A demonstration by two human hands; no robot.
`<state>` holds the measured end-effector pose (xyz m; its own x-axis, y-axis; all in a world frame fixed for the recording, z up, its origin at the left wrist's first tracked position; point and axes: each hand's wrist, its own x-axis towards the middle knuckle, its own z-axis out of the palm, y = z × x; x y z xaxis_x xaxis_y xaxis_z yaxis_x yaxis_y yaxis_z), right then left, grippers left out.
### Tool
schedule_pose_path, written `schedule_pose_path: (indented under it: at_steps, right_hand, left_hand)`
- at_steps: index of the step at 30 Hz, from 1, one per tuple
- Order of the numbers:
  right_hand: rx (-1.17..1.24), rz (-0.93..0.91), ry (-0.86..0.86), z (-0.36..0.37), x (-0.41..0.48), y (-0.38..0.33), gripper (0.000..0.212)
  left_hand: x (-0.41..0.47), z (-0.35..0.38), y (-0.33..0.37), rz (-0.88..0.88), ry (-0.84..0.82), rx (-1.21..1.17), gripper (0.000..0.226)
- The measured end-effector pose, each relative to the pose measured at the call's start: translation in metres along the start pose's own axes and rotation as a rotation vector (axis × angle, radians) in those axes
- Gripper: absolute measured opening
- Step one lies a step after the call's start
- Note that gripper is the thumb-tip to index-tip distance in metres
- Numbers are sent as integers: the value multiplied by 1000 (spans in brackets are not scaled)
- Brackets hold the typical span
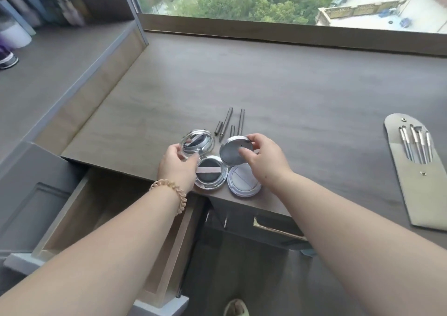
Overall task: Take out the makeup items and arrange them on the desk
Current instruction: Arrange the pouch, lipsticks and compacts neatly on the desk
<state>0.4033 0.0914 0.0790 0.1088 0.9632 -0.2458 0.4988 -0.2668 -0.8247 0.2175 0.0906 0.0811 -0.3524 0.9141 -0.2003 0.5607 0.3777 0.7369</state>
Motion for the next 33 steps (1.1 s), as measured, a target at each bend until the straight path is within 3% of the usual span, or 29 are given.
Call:
schedule_pose_path:
  at_steps: [3, 9, 14, 20, 33]
  right_hand:
    - [-59, 9, -18, 1, 7, -3, 19]
    - [-99, -15, 6, -2, 9, 2, 14]
    - [61, -26, 52, -10, -2, 8, 13]
    - [222, 55, 178, -30, -11, 21, 19]
    - [267, 21, 564, -198, -64, 65, 15]
  left_hand:
    - [5, 1, 0, 19, -13, -6, 14]
    - [8, 3, 0, 7, 4, -18, 20]
    - [5, 8, -2, 31, 57, -19, 10]
    - [-4, 17, 10, 61, 44, -173, 14]
    - [-93, 94, 157, 238, -362, -473, 16]
